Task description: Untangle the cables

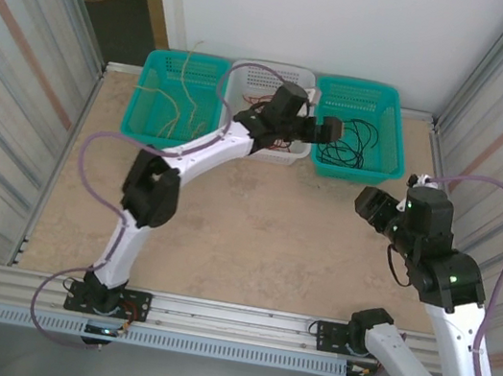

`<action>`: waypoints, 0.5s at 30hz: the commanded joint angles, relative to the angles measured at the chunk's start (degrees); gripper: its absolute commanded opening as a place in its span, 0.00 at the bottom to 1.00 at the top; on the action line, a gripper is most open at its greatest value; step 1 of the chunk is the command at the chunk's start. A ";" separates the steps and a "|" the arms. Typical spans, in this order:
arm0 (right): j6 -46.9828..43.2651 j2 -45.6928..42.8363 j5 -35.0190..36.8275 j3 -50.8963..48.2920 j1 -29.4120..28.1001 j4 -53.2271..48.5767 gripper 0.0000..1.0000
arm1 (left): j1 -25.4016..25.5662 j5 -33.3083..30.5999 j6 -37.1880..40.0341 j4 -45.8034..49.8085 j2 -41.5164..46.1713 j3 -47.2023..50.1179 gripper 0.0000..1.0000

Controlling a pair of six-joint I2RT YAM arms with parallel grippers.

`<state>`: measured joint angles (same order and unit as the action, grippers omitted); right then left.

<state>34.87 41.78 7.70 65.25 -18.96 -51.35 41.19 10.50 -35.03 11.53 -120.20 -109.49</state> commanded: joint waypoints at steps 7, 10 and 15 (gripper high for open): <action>1.51 -11.53 17.10 -23.46 0.55 25.90 0.99 | -5.33 -31.35 18.33 -15.93 38.72 47.32 0.99; -8.03 -10.37 22.65 -33.51 0.87 36.55 0.99 | -9.02 -40.59 26.14 -15.13 45.96 60.44 0.99; -11.31 6.15 34.13 -38.48 4.25 44.61 0.99 | -20.62 -49.48 26.01 -15.14 57.85 75.89 0.99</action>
<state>27.73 41.56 31.55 27.92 -16.51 -17.50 24.97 -28.58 -12.16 -2.31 -68.25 -38.02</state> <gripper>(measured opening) 0.988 0.987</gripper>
